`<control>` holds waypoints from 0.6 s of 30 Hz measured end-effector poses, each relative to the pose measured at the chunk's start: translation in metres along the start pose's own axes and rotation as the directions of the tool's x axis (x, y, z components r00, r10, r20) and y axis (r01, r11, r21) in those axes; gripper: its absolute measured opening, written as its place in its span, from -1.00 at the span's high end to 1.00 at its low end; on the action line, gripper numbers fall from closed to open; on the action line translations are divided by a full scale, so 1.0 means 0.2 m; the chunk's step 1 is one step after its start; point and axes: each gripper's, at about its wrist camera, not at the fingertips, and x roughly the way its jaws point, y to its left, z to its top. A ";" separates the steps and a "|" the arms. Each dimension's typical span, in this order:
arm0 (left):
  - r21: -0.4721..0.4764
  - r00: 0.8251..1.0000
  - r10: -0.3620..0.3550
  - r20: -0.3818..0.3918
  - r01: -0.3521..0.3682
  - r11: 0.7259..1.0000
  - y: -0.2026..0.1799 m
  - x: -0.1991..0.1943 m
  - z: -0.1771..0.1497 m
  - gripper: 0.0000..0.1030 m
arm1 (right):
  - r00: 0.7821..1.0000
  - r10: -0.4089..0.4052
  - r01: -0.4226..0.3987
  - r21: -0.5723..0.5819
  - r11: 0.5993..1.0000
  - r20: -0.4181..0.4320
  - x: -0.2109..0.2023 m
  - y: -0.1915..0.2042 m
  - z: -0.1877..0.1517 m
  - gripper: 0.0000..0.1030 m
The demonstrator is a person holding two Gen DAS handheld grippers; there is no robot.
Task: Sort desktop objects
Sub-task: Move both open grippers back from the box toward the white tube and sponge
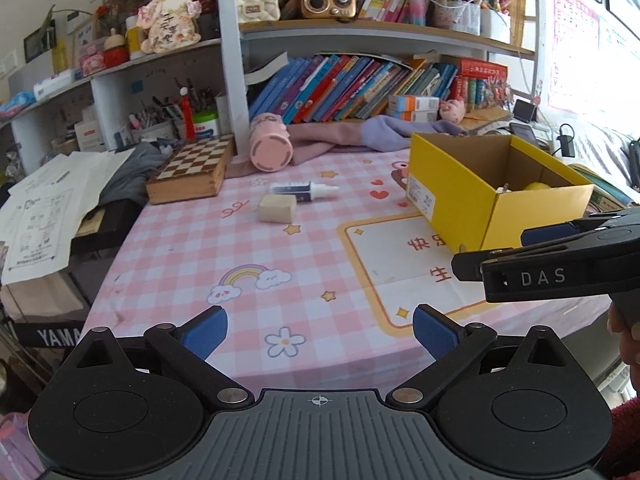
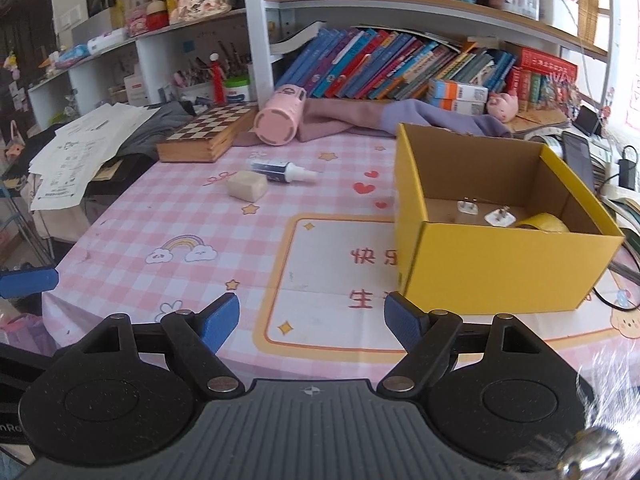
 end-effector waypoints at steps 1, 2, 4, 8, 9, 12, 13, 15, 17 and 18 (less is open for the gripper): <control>-0.005 1.000 0.008 0.000 -0.008 1.000 0.01 0.00 0.00 -0.96 | 1.000 0.006 -0.006 -0.005 1.000 -0.004 0.01 0.01 0.00 -0.53; -0.012 1.000 0.015 -0.001 -0.015 1.000 0.02 0.00 0.00 -0.97 | 1.000 0.012 -0.012 -0.012 1.000 -0.007 0.02 0.02 0.01 -0.53; -0.025 1.000 0.022 -0.004 -0.023 0.999 0.05 0.00 0.00 -0.97 | 1.000 0.022 -0.022 -0.027 0.999 -0.009 0.04 0.05 0.02 -0.52; -0.045 1.000 0.006 0.000 -0.006 0.999 0.08 0.02 0.00 -0.97 | 0.999 0.032 -0.032 -0.044 0.999 -0.011 0.09 0.08 0.04 -0.51; -0.044 1.000 0.009 -0.001 -0.009 0.999 0.09 0.02 0.00 -0.97 | 0.999 0.034 -0.035 -0.044 0.998 -0.013 0.10 0.08 0.05 -0.51; -0.044 1.000 0.014 -0.014 -0.014 0.999 0.10 0.06 0.01 -0.97 | 0.999 0.038 -0.039 -0.041 0.998 -0.025 0.15 0.08 0.07 -0.51; -0.045 1.000 0.015 -0.016 -0.015 0.999 0.11 0.08 0.02 -0.97 | 0.999 0.038 -0.039 -0.041 0.998 -0.028 0.17 0.08 0.08 -0.51; -0.049 1.000 0.014 -0.019 -0.015 0.999 0.12 0.11 0.04 -0.97 | 0.999 0.038 -0.040 -0.043 0.998 -0.032 0.20 0.07 0.10 -0.51; -0.052 1.000 0.006 -0.026 -0.008 0.999 0.13 0.15 0.06 -0.97 | 0.999 0.038 -0.040 -0.046 0.998 -0.038 0.24 0.07 0.12 -0.51; -0.054 1.000 0.000 -0.030 -0.001 0.999 0.13 0.17 0.07 -0.97 | 0.999 0.037 -0.039 -0.047 0.998 -0.039 0.26 0.07 0.13 -0.51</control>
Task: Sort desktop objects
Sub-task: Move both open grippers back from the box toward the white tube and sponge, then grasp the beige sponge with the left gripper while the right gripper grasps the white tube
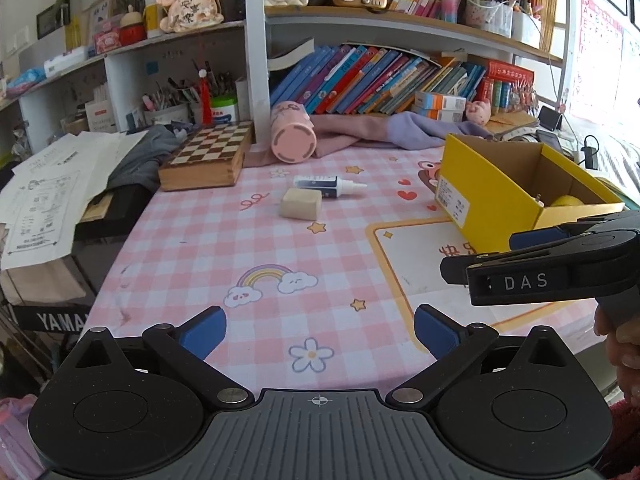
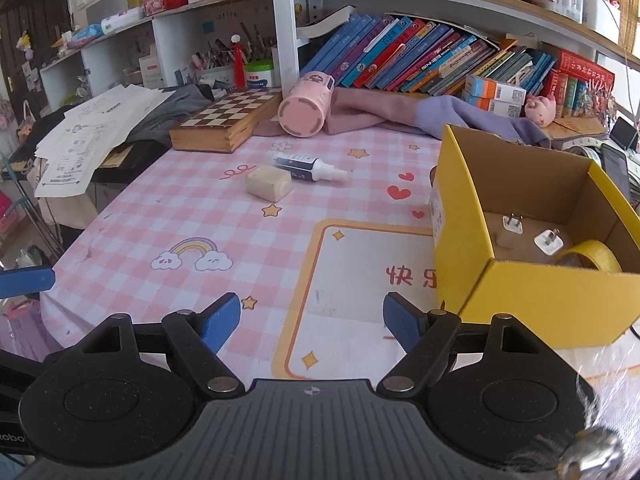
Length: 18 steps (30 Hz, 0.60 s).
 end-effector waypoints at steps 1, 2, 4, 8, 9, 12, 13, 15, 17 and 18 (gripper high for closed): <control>0.000 1.000 -0.006 -0.004 0.006 1.000 0.00 0.02 0.01 -0.97 | 1.000 -0.001 0.001 0.001 1.000 -0.002 0.02 -0.01 0.01 -0.51; 0.001 1.000 -0.011 -0.008 0.011 1.000 0.00 0.04 0.02 -0.97 | 1.000 -0.002 0.002 0.003 1.000 -0.004 0.03 -0.01 0.02 -0.51; 0.002 1.000 -0.022 -0.015 0.022 1.000 0.00 0.07 0.04 -0.97 | 1.000 -0.005 0.005 0.002 1.000 -0.008 0.06 -0.02 0.05 -0.51; -0.013 0.999 -0.027 -0.021 0.027 1.000 0.01 0.15 0.08 -0.97 | 1.000 -0.006 0.006 -0.015 1.000 -0.015 0.13 -0.02 0.10 -0.51; -0.019 0.999 -0.035 -0.025 0.035 0.999 0.02 0.18 0.09 -0.97 | 1.000 -0.007 0.007 -0.018 1.000 -0.016 0.15 -0.02 0.11 -0.51; -0.020 0.998 -0.049 -0.040 0.048 0.999 0.02 0.24 0.11 -0.97 | 1.000 -0.007 0.007 -0.016 1.000 -0.021 0.21 -0.04 0.15 -0.51; -0.016 0.998 -0.050 -0.040 0.049 0.999 0.01 0.26 0.12 -0.97 | 1.000 -0.008 0.008 -0.014 1.000 -0.022 0.23 -0.05 0.17 -0.51; -0.008 0.998 -0.047 -0.038 0.047 0.999 0.01 0.30 0.15 -0.97 | 0.999 -0.013 0.013 -0.005 1.000 -0.031 0.27 -0.06 0.20 -0.50; -0.007 0.999 -0.045 -0.031 0.044 0.999 0.02 0.34 0.18 -0.97 | 0.999 -0.014 0.015 0.004 1.000 -0.036 0.32 -0.08 0.24 -0.50; -0.009 0.999 -0.044 -0.028 0.043 0.999 0.03 0.36 0.19 -0.97 | 0.999 -0.015 0.015 0.005 1.000 -0.036 0.34 -0.09 0.26 -0.50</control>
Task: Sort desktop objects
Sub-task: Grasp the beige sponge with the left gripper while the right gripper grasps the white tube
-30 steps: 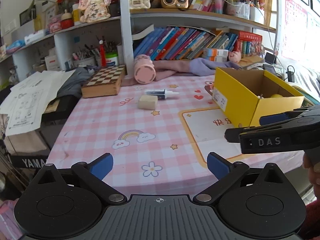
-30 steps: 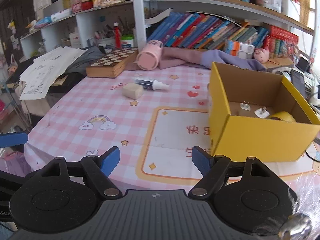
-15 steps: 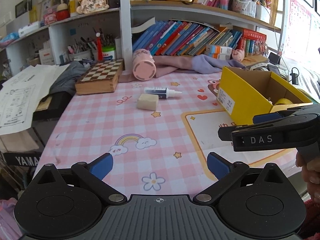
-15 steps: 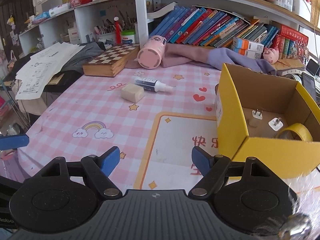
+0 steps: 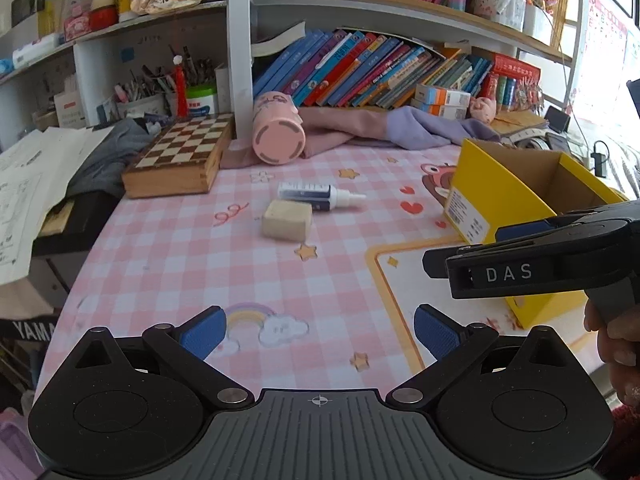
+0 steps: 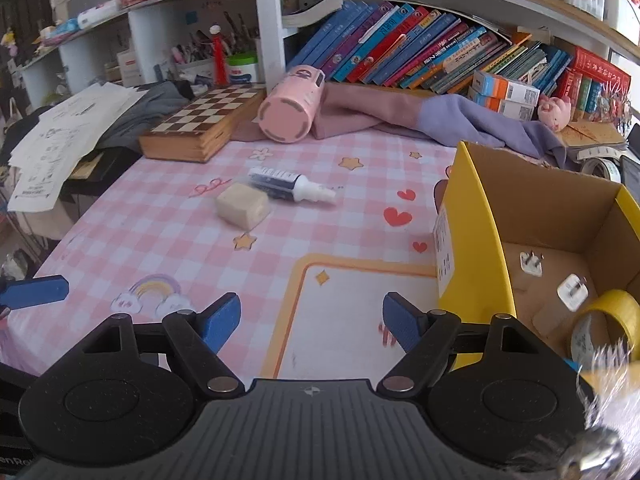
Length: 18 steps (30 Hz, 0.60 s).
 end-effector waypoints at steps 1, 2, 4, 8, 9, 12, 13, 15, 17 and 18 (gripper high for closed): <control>-0.003 1.000 0.001 0.002 -0.001 1.000 0.01 0.02 0.02 -0.97 | 1.000 0.001 -0.001 0.000 1.000 0.000 0.02 0.00 0.02 -0.50; -0.007 1.000 0.002 0.001 -0.002 1.000 0.01 0.05 0.03 -0.97 | 1.000 0.004 -0.004 -0.001 1.000 0.001 0.04 -0.01 0.04 -0.50; -0.012 1.000 0.003 -0.003 -0.003 1.000 0.03 0.09 0.05 -0.97 | 1.000 0.012 -0.012 0.002 1.000 0.000 0.08 -0.01 0.09 -0.50; -0.006 1.000 0.004 -0.001 -0.004 1.000 0.03 0.17 0.10 -0.97 | 0.999 0.028 -0.028 0.012 1.000 -0.018 0.17 -0.03 0.17 -0.50; -0.002 1.000 0.004 0.000 -0.004 1.000 0.03 0.19 0.12 -0.97 | 0.999 0.032 -0.031 0.009 0.999 -0.021 0.20 -0.03 0.19 -0.50; 0.035 1.000 0.018 0.011 -0.018 0.999 0.02 0.25 0.15 -0.97 | 0.998 0.043 -0.042 0.011 0.999 -0.035 0.25 -0.03 0.25 -0.50; 0.056 1.000 0.025 0.017 -0.026 0.998 0.01 0.27 0.17 -0.97 | 0.998 0.049 -0.048 0.015 0.999 -0.042 0.27 -0.03 0.26 -0.50; 0.084 0.999 0.035 0.027 -0.037 0.996 0.00 0.30 0.19 -0.97 | 0.997 0.055 -0.055 0.017 0.998 -0.052 0.31 -0.04 0.31 -0.50; 0.095 0.999 0.036 0.029 -0.039 0.995 0.00 0.34 0.22 -0.97 | 0.997 0.054 -0.054 0.017 0.998 -0.054 0.35 -0.04 0.35 -0.50; 0.095 0.999 0.034 0.028 -0.037 0.995 0.01 0.36 0.23 -0.97 | 0.997 0.055 -0.054 0.019 0.998 -0.055 0.38 -0.04 0.38 -0.51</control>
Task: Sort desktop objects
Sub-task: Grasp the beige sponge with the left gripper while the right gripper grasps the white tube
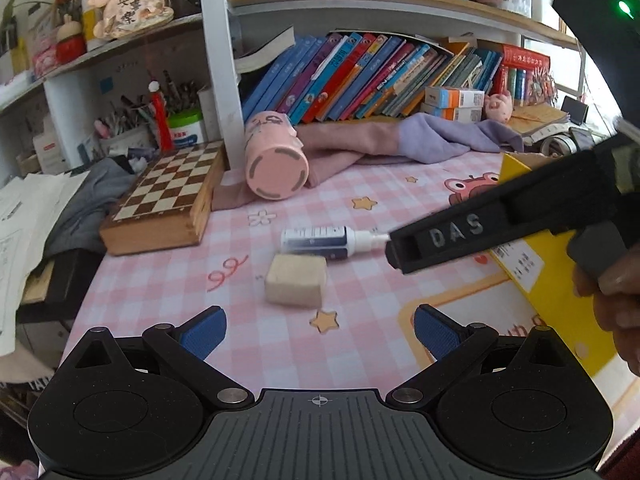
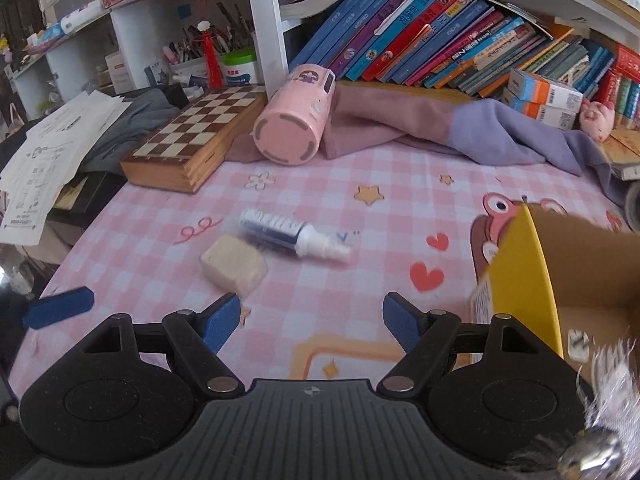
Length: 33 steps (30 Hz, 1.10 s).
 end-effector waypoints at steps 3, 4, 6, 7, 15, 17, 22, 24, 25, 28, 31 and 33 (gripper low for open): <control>0.010 1.000 -0.009 -0.001 0.009 1.000 0.01 0.07 0.03 -0.97 | 1.000 0.014 -0.014 -0.001 1.000 -0.013 0.07 -0.01 0.08 -0.51; 0.016 1.000 -0.008 -0.004 0.008 1.000 0.02 0.10 0.04 -0.96 | 0.999 0.019 -0.019 -0.012 1.000 -0.028 0.10 -0.01 0.11 -0.51; 0.019 1.000 -0.006 -0.008 0.006 1.000 0.03 0.15 0.06 -0.94 | 0.998 0.023 -0.025 -0.045 0.999 -0.058 0.15 -0.01 0.16 -0.50; 0.016 1.000 -0.009 -0.011 0.009 1.000 0.04 0.18 0.06 -0.94 | 0.997 0.022 -0.027 -0.071 0.997 -0.074 0.18 -0.01 0.18 -0.48; -0.034 0.999 -0.010 -0.049 0.008 0.999 0.11 0.43 0.12 -0.81 | 0.987 0.033 -0.071 -0.243 0.967 -0.157 0.40 0.03 0.31 -0.11; -0.031 0.998 -0.006 -0.060 0.004 0.999 0.12 0.48 0.13 -0.76 | 0.983 0.046 -0.095 -0.279 0.956 -0.178 0.45 0.04 0.33 -0.06; -0.039 0.996 -0.013 -0.090 0.009 0.999 0.14 0.58 0.14 -0.62 | 0.976 0.049 -0.122 -0.349 0.929 -0.211 0.56 0.07 0.35 0.06; -0.050 0.994 -0.022 -0.105 0.016 0.999 0.15 0.61 0.14 -0.53 | 0.971 0.061 -0.142 -0.354 0.924 -0.232 0.60 0.08 0.36 0.11; -0.055 0.993 -0.025 -0.114 0.019 0.998 0.15 0.63 0.13 -0.43 | 0.968 0.065 -0.151 -0.357 0.922 -0.242 0.62 0.08 0.36 0.12; -0.063 0.990 -0.039 -0.138 0.031 0.998 0.16 0.66 0.11 -0.14 | 0.960 0.076 -0.176 -0.373 0.911 -0.268 0.67 0.10 0.36 0.12; -0.077 0.989 -0.056 -0.138 0.046 0.996 0.16 0.65 0.10 -0.03 | 0.955 0.090 -0.200 -0.390 0.899 -0.283 0.70 0.12 0.37 0.12; -0.087 0.989 -0.060 -0.138 0.048 0.995 0.17 0.64 0.10 0.03 | 0.953 0.090 -0.205 -0.398 0.894 -0.289 0.73 0.13 0.37 0.08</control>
